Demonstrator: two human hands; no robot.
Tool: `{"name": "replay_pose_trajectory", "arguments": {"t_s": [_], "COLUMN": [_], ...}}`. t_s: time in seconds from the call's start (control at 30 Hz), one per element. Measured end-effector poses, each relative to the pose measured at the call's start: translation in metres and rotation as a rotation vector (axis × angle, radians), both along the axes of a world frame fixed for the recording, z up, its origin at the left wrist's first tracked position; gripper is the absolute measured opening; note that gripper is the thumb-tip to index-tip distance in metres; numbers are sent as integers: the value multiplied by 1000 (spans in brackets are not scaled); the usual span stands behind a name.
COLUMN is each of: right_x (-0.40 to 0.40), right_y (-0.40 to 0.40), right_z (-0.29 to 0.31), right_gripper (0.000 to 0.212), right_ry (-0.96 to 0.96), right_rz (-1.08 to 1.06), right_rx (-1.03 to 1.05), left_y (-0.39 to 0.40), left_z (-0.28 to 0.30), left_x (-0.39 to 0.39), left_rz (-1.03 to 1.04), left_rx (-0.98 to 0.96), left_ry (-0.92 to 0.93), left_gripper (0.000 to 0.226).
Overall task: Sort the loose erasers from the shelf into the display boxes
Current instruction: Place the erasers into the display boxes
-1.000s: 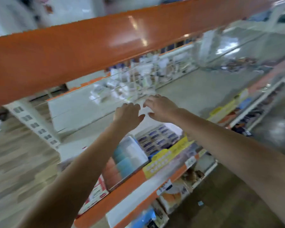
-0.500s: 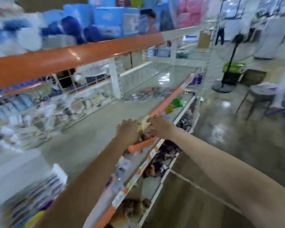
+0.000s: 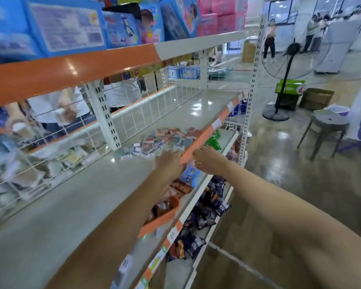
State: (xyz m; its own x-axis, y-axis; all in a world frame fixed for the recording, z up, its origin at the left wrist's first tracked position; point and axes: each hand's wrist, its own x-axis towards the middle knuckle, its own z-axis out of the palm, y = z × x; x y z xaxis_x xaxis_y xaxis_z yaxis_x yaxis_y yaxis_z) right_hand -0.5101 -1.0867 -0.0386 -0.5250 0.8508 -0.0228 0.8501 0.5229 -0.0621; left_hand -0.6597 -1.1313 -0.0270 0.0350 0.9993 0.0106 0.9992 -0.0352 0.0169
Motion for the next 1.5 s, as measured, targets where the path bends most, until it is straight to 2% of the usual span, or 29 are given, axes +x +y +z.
{"name": "replay_pose_trajectory", "arguments": {"t_s": [0.1, 0.17, 0.23, 0.37, 0.5, 0.57, 0.67, 0.83, 1.03, 1.2, 1.5], "right_x": [5, 8, 11, 19, 14, 9, 1, -11, -6, 4, 21], "right_y": [58, 94, 121, 167, 215, 240, 274, 315, 339, 347, 358], "right_z": [10, 13, 11, -3, -6, -7, -11, -18, -26, -30, -35], "right_gripper": [46, 49, 49, 44, 34, 33, 37, 40, 32, 19, 25], "right_ry": [12, -9, -5, 6, 64, 75, 45, 17, 101, 205, 331], "right_rz": [-57, -70, -69, -67, -43, 3, 121, 324, 514, 527, 551], "right_rx": [-29, -37, -45, -85, -113, -96, -87, -122, -147, -186, -187], "left_y": [60, 100, 130, 165, 198, 211, 225, 231, 235, 239, 241], "left_z": [0, -3, -6, -19, -37, -40, -44, -43, -43, -43, -43], "left_x": [-1, -1, 0, 11, 13, 14, 19, 32, 44, 48, 54], "left_rz": [-18, -42, -47, 16, 128, 208, 318, 365, 472, 534, 614], "left_rx": [29, 60, 79, 17, 21, 3, -9, 40, 17, 2, 18], "left_ry": [-32, -35, -56, -33, -50, -44, -5, 58, -3, 7, -119], "left_gripper": [50, 48, 45, 54, 23, 26, 27, 21, 25, 24, 28]}}
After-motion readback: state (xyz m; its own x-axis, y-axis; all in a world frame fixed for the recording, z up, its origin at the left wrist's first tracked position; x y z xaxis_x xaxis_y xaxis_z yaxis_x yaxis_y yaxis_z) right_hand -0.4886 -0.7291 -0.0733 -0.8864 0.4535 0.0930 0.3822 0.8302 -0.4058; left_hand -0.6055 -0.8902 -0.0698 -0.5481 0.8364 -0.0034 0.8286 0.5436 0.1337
